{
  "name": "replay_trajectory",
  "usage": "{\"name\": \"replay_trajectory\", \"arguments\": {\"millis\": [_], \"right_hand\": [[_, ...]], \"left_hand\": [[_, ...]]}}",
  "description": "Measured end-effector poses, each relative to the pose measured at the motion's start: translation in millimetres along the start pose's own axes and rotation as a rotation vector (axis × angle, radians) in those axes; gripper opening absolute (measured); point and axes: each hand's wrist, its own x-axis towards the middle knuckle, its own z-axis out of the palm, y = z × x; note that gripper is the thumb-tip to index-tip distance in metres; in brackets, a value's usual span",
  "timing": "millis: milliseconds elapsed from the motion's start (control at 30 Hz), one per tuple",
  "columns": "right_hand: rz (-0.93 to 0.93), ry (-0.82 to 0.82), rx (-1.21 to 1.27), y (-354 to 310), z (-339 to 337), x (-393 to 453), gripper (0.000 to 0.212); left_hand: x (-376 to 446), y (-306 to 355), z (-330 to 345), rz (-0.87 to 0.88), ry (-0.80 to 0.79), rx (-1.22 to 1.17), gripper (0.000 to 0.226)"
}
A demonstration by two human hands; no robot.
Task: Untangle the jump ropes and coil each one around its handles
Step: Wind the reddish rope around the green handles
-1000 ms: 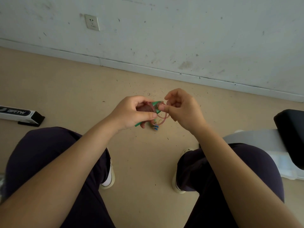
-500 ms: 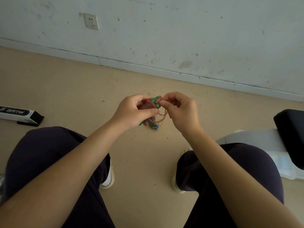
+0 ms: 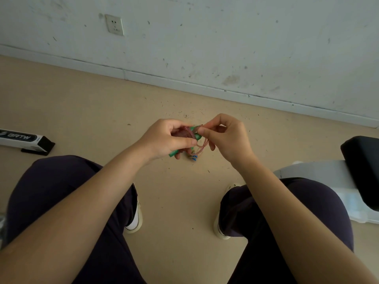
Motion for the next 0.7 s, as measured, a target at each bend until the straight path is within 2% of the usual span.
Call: {"name": "replay_trajectory", "arguments": {"millis": [133, 367, 500, 600, 700], "right_hand": [[-0.012, 0.000, -0.035, 3.2, 5.5, -0.7, 0.017], [-0.006, 0.063, -0.024, 7.2, 7.9, 1.1, 0.018], [-0.039, -0.060, 0.001, 8.4, 2.2, 0.2, 0.022], [-0.073, -0.195, -0.031, 8.9, -1.3, 0.1, 0.033], [-0.122, -0.208, -0.075, 9.5, -1.4, 1.2, 0.023]], "left_hand": [[1.6, -2.5, 1.8, -0.001, 0.072, 0.005, 0.030], [2.1, -0.1, -0.6, 0.002, 0.016, 0.016, 0.039], [1.0, -0.6, -8.1, -0.001, -0.057, 0.055, 0.036], [0.1, -1.5, -10.2, -0.020, -0.081, 0.095, 0.037], [0.2, -1.9, -10.9, -0.026, -0.087, 0.092, 0.033]]}}
